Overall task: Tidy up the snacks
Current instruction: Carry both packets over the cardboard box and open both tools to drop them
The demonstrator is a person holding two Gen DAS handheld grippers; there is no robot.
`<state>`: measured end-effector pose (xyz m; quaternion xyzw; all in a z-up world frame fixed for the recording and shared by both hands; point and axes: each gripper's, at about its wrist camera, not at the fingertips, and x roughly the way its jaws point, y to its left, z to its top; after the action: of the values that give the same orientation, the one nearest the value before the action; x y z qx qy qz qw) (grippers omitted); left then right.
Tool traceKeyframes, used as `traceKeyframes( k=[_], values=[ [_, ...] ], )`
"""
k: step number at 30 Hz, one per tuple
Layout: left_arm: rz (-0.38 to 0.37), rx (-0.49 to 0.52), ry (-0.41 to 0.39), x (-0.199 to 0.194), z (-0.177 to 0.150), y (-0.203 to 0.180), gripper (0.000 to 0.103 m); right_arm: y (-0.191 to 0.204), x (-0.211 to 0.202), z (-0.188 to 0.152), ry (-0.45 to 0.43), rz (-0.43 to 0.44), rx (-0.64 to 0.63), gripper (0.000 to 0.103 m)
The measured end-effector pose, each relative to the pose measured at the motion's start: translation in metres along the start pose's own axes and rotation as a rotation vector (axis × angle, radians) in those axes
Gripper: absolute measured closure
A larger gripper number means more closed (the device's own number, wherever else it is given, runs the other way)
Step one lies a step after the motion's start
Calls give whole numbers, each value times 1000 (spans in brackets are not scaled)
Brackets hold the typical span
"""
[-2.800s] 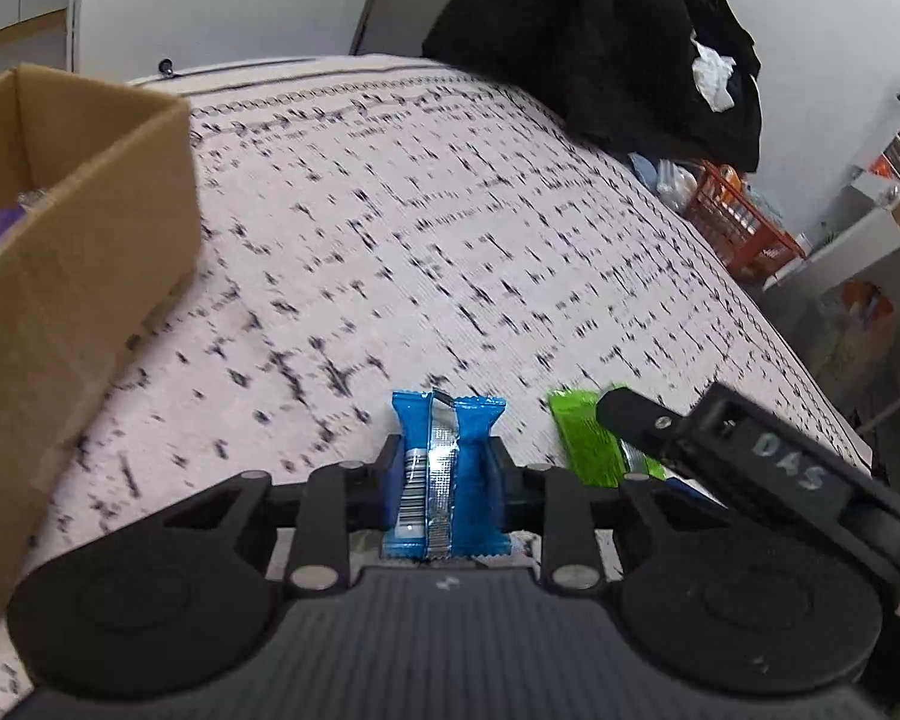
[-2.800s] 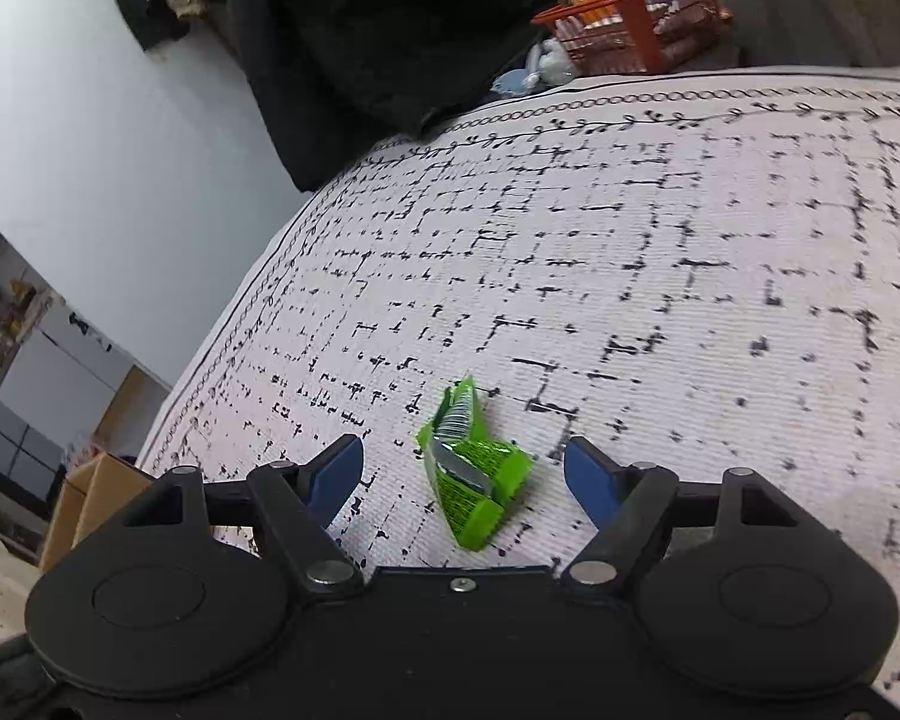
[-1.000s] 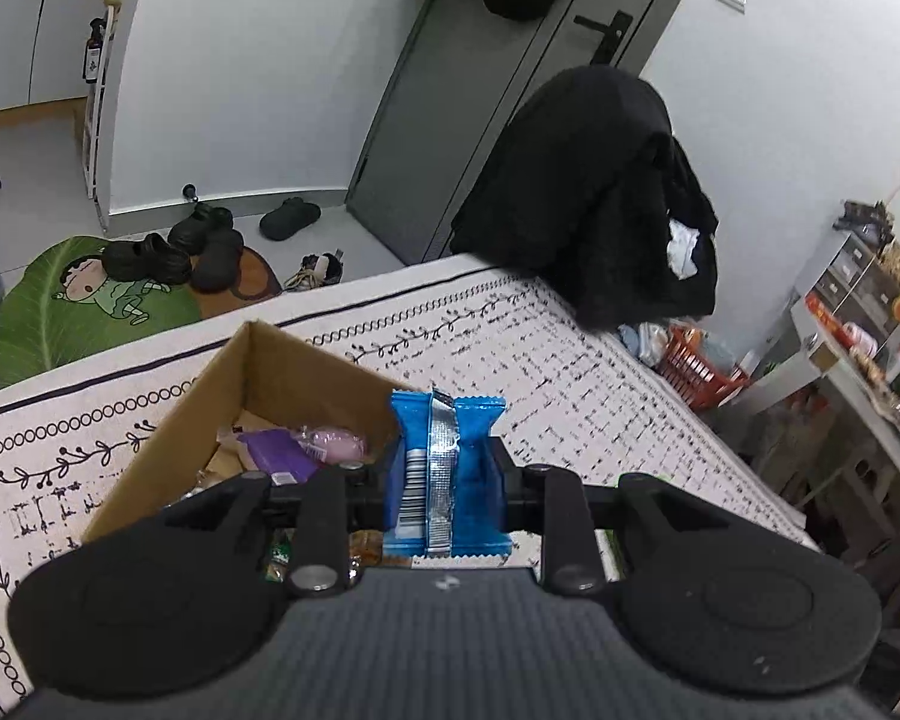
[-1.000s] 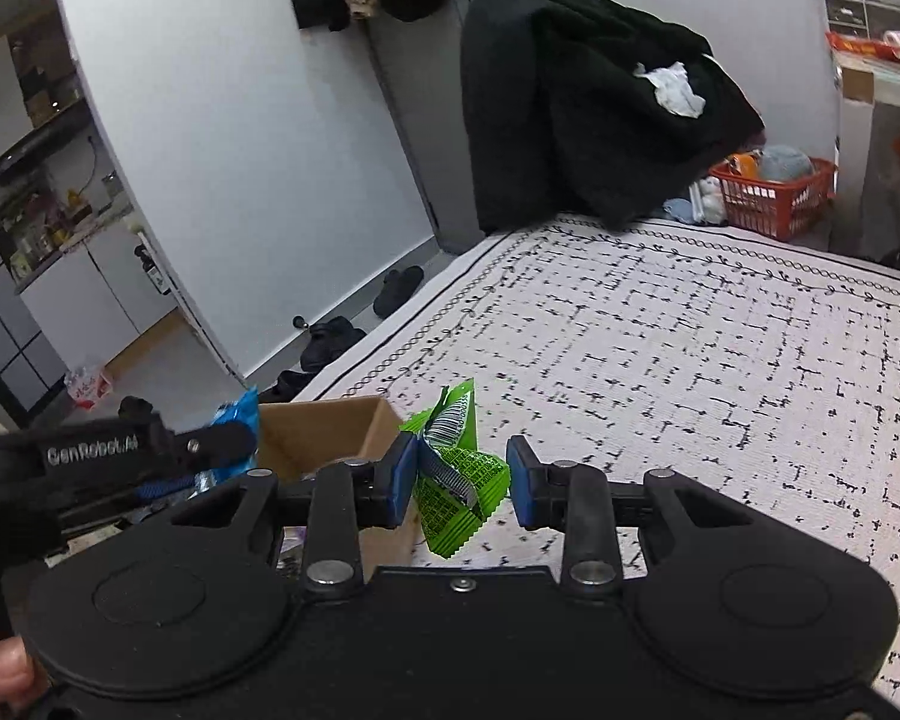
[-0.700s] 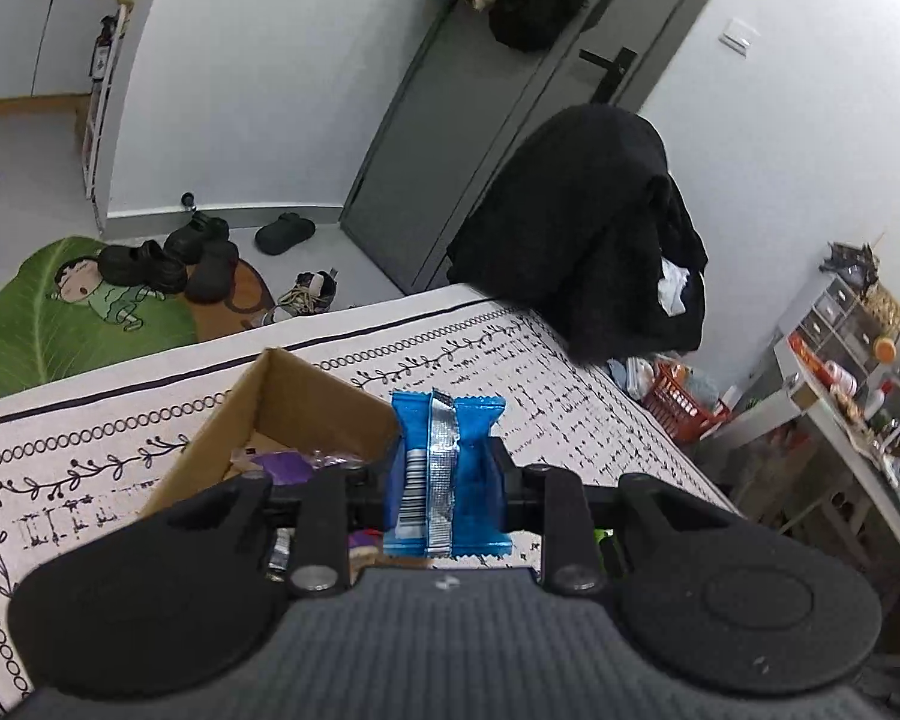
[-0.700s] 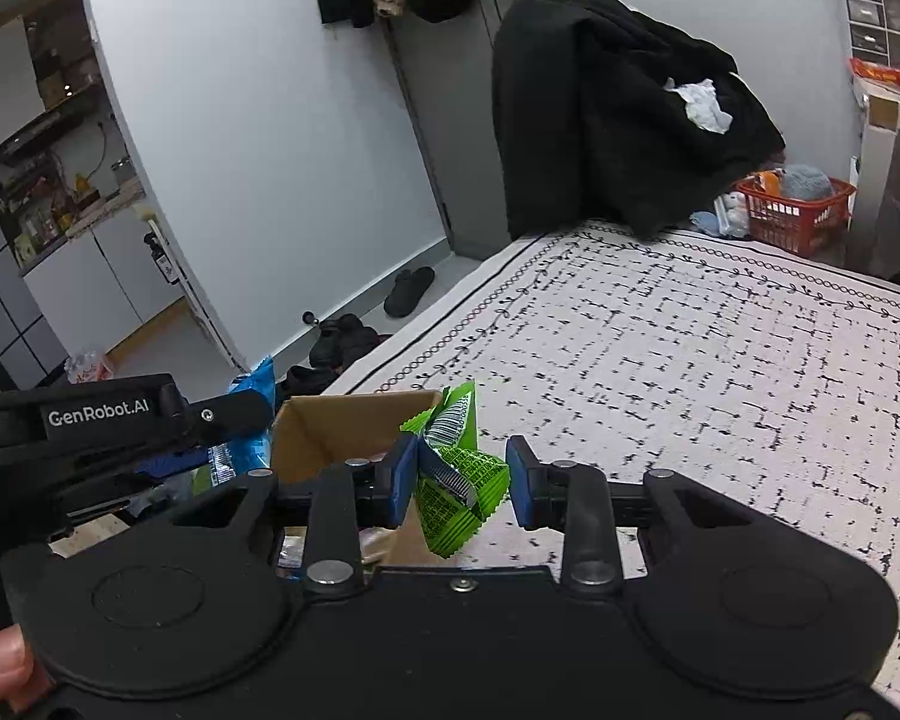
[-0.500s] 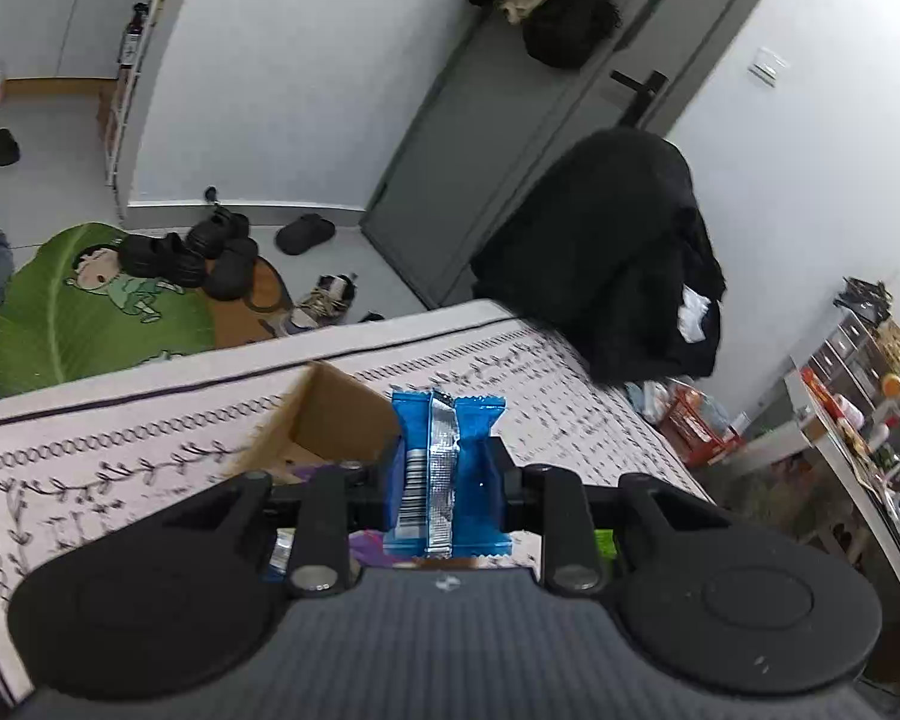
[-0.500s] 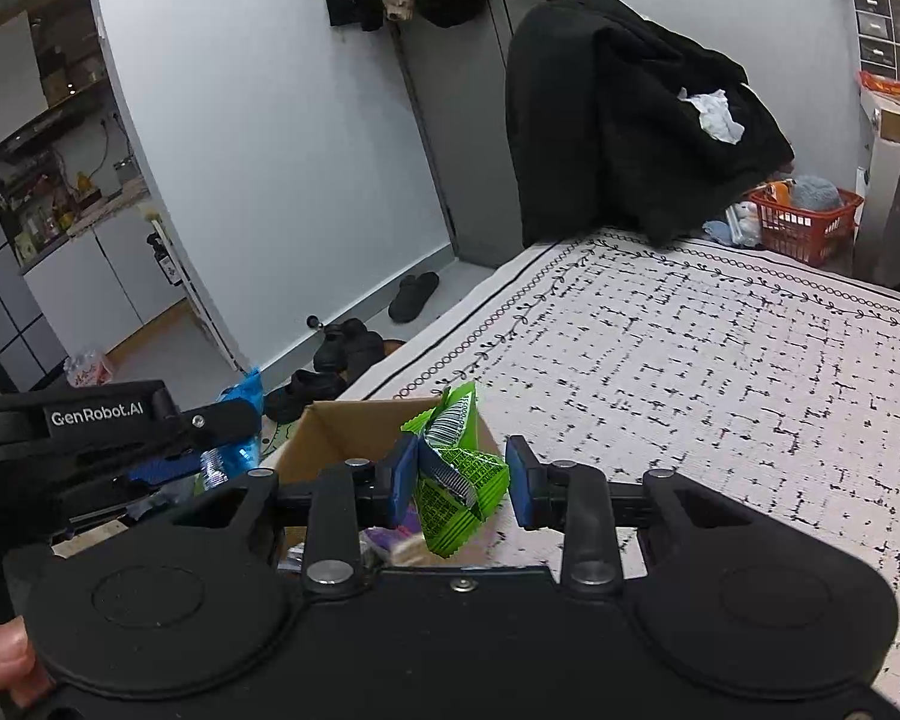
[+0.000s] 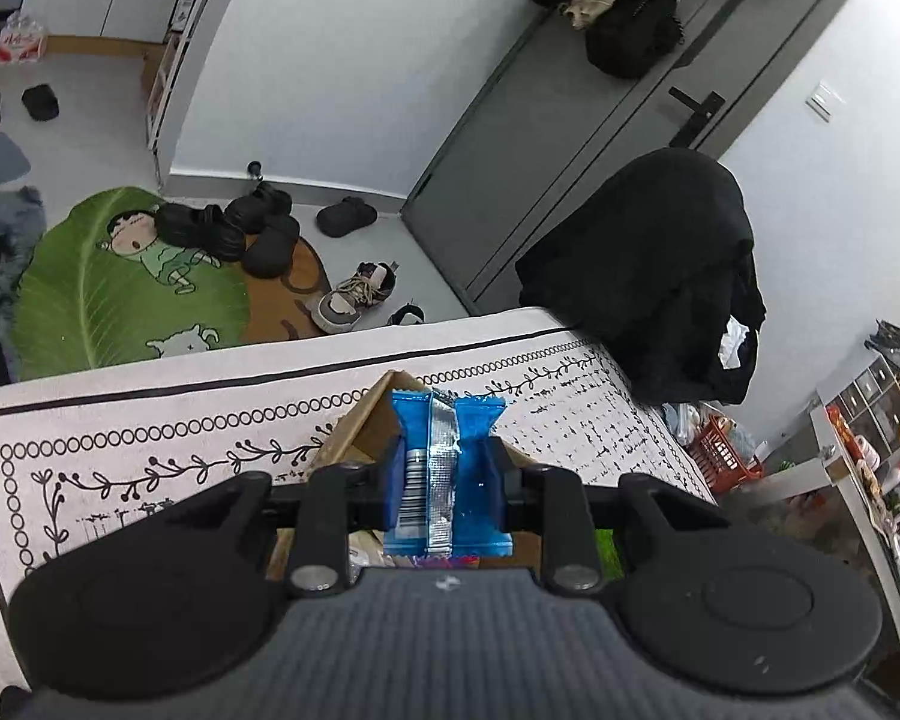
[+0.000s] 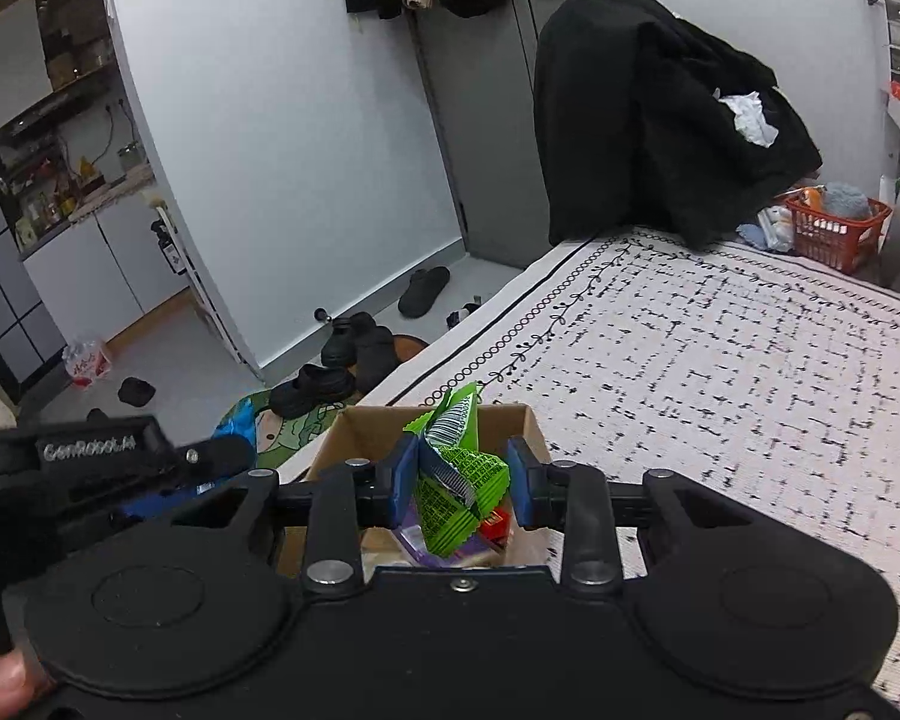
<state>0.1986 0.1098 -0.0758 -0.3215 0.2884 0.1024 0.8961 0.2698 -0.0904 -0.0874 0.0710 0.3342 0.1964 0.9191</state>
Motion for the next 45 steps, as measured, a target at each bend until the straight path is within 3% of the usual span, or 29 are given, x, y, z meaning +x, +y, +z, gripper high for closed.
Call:
traceKeyframes(
  k=[4,8,16,19,22,24,29,33,45],
  values=[
    [-3,-22,16,8,2,5,77,3,16,1,17,-2,22,68],
    [-2,-19,16,14,5,4,77,3,24,-1,26,-7,23,54],
    [2,-8,62,28,-2,-3,76,-13,27,-5,62,-9,51,54],
    [7,3,77,29,-6,-6,76,-19,23,-8,66,-22,68,48],
    [13,9,85,29,-8,-9,71,-23,17,-8,64,-26,79,44],
    [17,3,85,29,-8,-9,58,-26,10,-8,61,-30,83,39],
    [53,15,66,21,-9,-12,46,-31,-8,-7,56,-34,90,31],
    [79,49,65,12,-11,-19,28,-37,-22,-7,62,-31,101,24],
    [85,121,121,-27,-23,-45,18,-57,-75,-4,80,-28,108,10]
  ],
)
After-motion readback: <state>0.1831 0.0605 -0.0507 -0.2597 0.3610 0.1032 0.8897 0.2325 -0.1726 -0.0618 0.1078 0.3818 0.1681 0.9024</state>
